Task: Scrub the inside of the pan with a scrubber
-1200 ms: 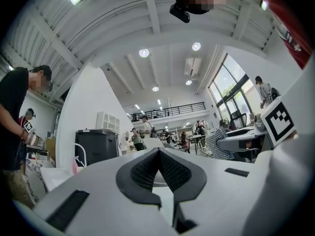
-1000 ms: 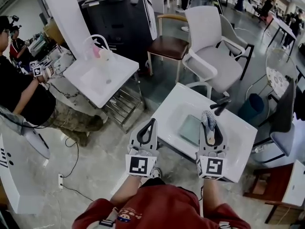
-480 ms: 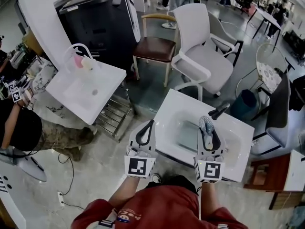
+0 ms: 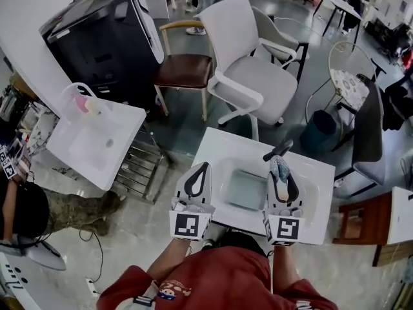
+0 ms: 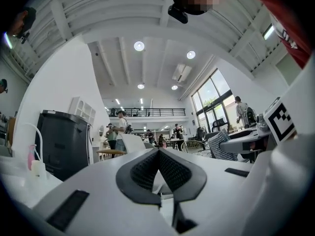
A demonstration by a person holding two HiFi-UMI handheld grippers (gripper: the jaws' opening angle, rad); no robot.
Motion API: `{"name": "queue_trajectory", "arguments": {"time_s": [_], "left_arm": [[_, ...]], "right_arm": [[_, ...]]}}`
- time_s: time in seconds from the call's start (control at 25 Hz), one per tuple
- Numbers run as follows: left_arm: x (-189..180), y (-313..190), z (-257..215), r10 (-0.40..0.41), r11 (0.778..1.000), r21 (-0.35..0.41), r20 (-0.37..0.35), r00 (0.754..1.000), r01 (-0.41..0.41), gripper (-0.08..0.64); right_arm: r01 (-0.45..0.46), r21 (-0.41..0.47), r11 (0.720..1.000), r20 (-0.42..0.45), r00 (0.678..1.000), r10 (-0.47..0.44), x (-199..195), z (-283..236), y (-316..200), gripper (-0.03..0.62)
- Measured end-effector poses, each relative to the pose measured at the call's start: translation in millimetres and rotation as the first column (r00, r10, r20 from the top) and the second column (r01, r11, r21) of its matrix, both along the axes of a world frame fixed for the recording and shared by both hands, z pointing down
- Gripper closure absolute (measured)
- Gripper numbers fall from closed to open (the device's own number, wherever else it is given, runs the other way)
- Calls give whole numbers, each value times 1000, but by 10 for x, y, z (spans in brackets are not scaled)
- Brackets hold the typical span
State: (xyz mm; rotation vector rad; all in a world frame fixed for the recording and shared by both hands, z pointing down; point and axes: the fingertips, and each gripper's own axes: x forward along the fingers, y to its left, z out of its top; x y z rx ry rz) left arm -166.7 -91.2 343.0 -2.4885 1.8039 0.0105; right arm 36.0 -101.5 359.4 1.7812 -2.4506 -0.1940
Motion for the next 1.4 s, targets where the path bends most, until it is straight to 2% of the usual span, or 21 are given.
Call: {"name": "queue_trajectory", "arguments": {"time_s": [0.24, 0.52, 0.72, 1.08, 1.4], "left_arm": [[487, -477, -71, 35, 999, 16, 20, 999, -35, 552], [875, -919, -83, 46, 997, 54, 23, 999, -47, 552], [1086, -1141, -69, 108, 994, 24, 50, 993, -109, 552], [1105, -1367, 22, 200, 980, -4, 49, 979, -200, 552], [967, -1332, 69, 229, 973, -9, 29, 973, -229, 552]], "right_arm": [[-15, -15, 1000, 16, 1000, 16, 393, 13, -385, 410], [-27, -51, 998, 14, 1000, 28, 780, 188, -730, 410], [-72, -68, 995, 30, 997, 74, 945, 213, -889, 410], [-139, -83, 987, 17, 990, 140, 849, 211, -1002, 410], [-166, -84, 983, -18, 986, 165, 702, 198, -936, 410]]}}
